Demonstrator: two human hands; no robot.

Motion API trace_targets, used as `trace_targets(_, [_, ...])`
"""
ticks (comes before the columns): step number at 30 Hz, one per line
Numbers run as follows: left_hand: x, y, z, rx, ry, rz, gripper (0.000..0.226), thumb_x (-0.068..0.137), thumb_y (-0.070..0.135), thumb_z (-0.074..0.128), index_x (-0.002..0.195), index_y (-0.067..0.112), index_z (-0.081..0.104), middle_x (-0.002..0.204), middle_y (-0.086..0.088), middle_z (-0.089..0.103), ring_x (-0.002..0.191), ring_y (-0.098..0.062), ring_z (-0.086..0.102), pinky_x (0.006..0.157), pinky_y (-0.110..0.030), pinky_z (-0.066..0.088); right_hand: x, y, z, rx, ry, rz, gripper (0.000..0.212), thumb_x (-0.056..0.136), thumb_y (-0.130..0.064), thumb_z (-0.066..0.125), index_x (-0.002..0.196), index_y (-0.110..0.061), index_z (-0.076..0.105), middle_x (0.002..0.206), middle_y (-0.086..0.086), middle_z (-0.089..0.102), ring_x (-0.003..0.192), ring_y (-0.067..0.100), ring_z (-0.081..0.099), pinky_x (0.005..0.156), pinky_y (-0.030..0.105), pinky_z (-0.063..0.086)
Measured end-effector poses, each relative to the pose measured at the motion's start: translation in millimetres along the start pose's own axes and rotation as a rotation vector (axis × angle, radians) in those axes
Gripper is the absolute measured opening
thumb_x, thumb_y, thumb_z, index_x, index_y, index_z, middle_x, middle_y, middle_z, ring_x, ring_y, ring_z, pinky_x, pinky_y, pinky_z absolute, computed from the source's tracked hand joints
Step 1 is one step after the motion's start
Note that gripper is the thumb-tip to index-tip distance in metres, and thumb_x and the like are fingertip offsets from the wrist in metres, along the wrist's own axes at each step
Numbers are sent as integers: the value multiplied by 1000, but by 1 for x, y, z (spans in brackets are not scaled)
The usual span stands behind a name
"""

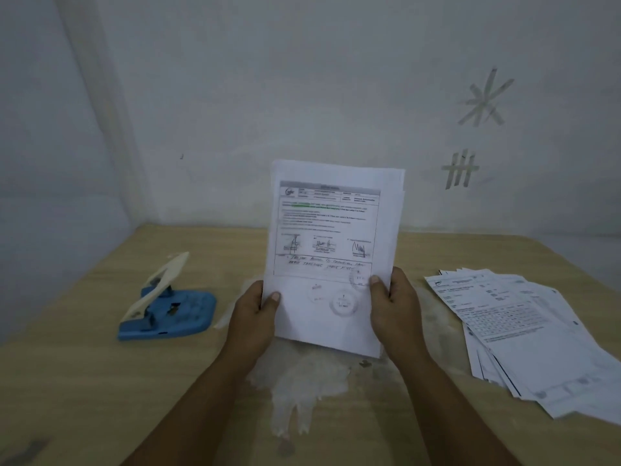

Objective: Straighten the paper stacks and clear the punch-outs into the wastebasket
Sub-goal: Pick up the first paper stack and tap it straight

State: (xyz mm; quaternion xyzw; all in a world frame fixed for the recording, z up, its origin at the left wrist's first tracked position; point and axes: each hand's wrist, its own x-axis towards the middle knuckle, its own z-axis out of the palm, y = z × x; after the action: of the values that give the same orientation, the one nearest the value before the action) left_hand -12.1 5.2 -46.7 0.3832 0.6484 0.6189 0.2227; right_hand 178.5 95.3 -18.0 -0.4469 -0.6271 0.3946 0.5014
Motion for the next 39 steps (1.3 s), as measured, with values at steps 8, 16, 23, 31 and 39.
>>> trace_targets(8, [-7, 1, -51, 292, 251, 131, 28, 91, 17, 63, 118, 22, 58, 100, 9, 64, 90, -6, 61, 71, -14, 44, -11, 0, 33, 43, -102, 176, 13, 98, -20, 52, 101, -21, 65, 99, -9, 70, 90, 14, 67, 75, 33, 55])
trace_targets(16, [-8, 24, -128, 248, 725, 395, 8, 93, 11, 59, 100, 11, 62, 79, 11, 59, 72, 11, 58, 64, -3, 41, -30, -6, 91, -54, -297, 244, 18, 95, -16, 52, 102, -13, 68, 100, 1, 71, 88, 20, 67, 73, 30, 52])
trace_targets(23, [42, 28, -175, 371, 516, 178, 8, 91, 17, 56, 90, 17, 65, 77, 10, 61, 73, -10, 56, 66, -23, 43, -47, -16, 130, -57, -397, 274, 20, 91, -7, 50, 96, -13, 68, 94, 0, 70, 82, 17, 67, 64, 25, 50])
trace_targets(31, [83, 22, -168, 496, 295, 116, 14, 89, 26, 57, 88, 18, 68, 82, 8, 66, 82, -16, 62, 77, -29, 49, -55, -18, 155, -108, -409, 294, 23, 90, -11, 50, 102, -10, 69, 102, 3, 72, 87, 22, 68, 68, 28, 52])
trace_targets(39, [109, 21, -154, 526, 248, 14, 31, 96, 36, 46, 91, 10, 64, 83, -4, 65, 84, -26, 62, 78, -36, 46, -59, -23, 159, -112, -479, 279, 19, 93, -12, 48, 94, -15, 67, 92, -4, 70, 82, 16, 68, 60, 28, 53])
